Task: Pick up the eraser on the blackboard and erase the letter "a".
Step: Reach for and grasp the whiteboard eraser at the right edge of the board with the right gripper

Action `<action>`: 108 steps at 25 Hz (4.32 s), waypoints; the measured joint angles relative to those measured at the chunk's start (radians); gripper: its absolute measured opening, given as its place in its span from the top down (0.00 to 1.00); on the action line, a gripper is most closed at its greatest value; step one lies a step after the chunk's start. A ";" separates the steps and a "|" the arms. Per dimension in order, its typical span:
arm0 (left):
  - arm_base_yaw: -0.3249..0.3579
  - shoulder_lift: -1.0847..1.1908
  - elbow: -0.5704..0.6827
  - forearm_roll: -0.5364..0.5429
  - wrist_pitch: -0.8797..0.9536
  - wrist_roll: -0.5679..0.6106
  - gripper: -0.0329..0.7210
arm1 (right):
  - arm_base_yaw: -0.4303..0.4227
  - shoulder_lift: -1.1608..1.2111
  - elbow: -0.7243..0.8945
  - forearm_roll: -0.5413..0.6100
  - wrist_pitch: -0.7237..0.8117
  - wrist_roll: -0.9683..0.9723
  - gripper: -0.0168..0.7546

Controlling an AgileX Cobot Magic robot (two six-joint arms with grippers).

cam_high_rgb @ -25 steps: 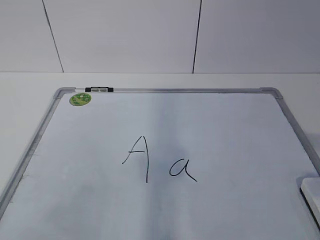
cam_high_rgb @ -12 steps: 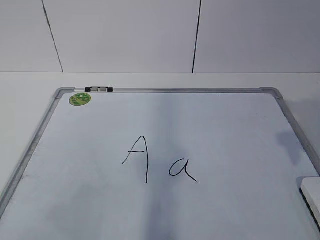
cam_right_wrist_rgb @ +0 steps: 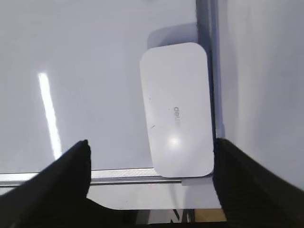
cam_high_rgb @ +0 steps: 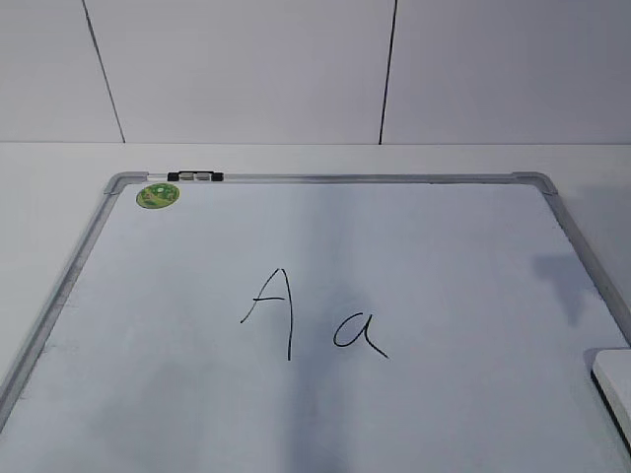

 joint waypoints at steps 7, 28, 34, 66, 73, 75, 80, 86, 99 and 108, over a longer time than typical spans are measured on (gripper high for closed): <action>0.000 0.000 0.000 -0.001 0.000 0.000 0.65 | 0.046 0.011 0.000 -0.075 -0.001 -0.005 0.19; 0.000 0.000 0.000 -0.001 0.000 0.000 0.65 | 0.049 0.040 0.159 -0.076 -0.057 -0.039 0.14; 0.000 0.000 0.000 -0.003 0.000 0.000 0.65 | 0.049 0.040 0.219 -0.075 -0.131 -0.039 0.14; 0.000 0.000 0.000 -0.005 0.000 0.000 0.65 | 0.049 0.146 0.264 -0.100 -0.322 -0.032 0.15; 0.000 0.000 0.000 -0.005 0.000 0.000 0.65 | 0.049 0.167 0.264 -0.100 -0.336 -0.032 0.15; 0.000 0.000 0.000 -0.005 0.000 0.000 0.65 | 0.049 0.169 0.264 -0.100 -0.341 -0.032 0.15; 0.000 0.000 0.000 -0.005 0.000 0.000 0.65 | 0.049 0.176 0.264 -0.100 -0.343 -0.032 0.15; 0.000 0.000 0.000 -0.005 0.000 0.000 0.65 | 0.049 0.200 0.264 -0.100 -0.343 -0.030 0.15; 0.000 0.000 0.000 -0.005 0.000 0.000 0.65 | 0.049 0.213 0.264 -0.100 -0.343 -0.030 0.20; 0.000 0.000 0.000 -0.005 0.000 0.000 0.65 | 0.049 0.229 0.264 -0.100 -0.343 -0.030 0.21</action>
